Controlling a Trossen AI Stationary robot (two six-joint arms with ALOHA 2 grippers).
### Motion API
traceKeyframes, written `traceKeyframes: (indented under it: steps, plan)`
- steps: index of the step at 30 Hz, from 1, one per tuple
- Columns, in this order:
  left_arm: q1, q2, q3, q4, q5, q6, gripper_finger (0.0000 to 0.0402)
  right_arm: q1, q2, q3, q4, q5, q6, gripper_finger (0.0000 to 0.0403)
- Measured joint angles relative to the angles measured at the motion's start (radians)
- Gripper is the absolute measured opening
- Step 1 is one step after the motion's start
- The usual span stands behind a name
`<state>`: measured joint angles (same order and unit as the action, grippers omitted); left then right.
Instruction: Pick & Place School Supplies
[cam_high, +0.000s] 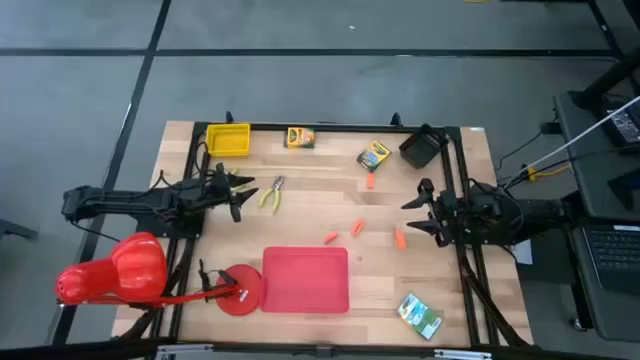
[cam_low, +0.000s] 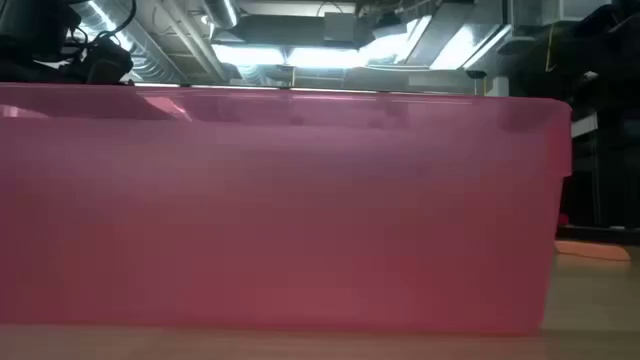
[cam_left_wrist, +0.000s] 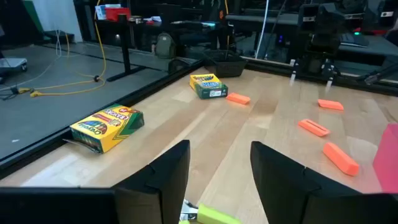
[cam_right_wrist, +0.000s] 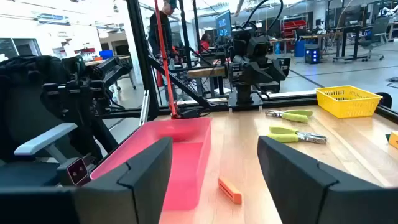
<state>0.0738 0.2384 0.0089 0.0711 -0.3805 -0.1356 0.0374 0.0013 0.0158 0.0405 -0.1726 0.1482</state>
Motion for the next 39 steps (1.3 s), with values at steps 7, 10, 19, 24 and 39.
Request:
traceKeyframes:
  steps: [7,10,19,24,39]
  plan:
    - [0.0,0.0,0.0,0.0,0.0,0.0,0.0169,0.0,0.0,0.0,0.0,0.0,0.0,0.0242]
    - [0.0,0.0,0.0,0.0,0.0,0.0,0.0169,0.0,0.0,0.0,0.0,0.0,0.0,0.0242]
    - [0.0,0.0,0.0,0.0,0.0,0.0,0.0169,0.0,0.0,0.0,0.0,0.0,0.0,0.0242]
    - [0.0,0.0,0.0,0.0,0.0,0.0,0.0169,0.0,0.0,0.0,0.0,0.0,0.0,0.0242]
    - [0.0,0.0,0.0,0.0,0.0,0.0,0.0169,-0.006,0.001,0.0,0.012,0.0,-0.059,0.0242]
